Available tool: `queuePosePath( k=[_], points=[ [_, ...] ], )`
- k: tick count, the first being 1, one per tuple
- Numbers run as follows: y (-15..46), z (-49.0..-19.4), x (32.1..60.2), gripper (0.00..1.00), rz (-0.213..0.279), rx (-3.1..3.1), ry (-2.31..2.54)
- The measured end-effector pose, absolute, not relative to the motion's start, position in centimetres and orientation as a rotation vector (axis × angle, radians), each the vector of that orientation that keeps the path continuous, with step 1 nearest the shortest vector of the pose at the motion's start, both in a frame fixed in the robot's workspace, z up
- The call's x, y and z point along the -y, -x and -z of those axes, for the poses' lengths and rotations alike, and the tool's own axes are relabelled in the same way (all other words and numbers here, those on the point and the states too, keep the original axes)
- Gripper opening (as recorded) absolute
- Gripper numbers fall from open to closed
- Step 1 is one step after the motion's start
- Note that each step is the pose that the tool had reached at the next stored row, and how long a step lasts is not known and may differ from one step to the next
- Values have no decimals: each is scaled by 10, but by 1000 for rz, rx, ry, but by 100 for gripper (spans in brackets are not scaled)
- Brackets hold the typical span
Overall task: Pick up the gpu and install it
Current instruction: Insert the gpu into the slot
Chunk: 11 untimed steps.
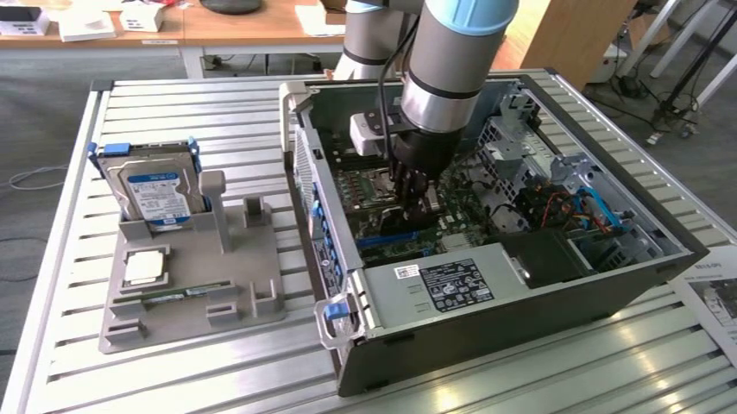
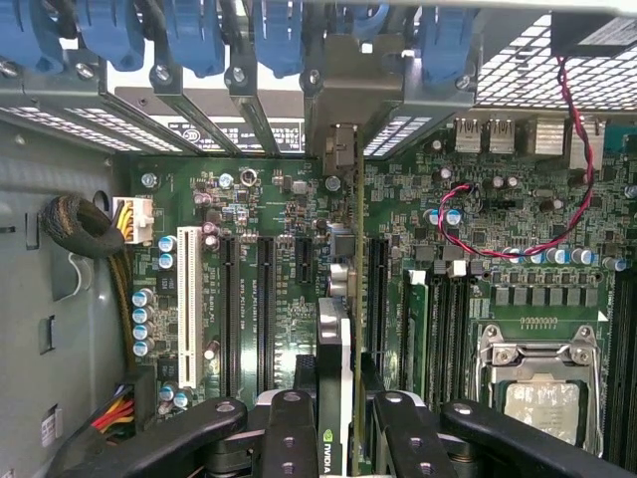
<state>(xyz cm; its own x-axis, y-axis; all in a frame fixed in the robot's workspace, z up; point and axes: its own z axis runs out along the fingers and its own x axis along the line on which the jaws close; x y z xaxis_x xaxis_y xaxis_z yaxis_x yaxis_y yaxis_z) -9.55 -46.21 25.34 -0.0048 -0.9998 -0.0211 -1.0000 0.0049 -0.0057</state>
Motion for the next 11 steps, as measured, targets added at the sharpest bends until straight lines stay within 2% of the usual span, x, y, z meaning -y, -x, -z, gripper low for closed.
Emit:
queuePosePath(
  k=[11],
  points=[
    [95, -253, 462, 27, -24, -2210, 2199]
  ],
)
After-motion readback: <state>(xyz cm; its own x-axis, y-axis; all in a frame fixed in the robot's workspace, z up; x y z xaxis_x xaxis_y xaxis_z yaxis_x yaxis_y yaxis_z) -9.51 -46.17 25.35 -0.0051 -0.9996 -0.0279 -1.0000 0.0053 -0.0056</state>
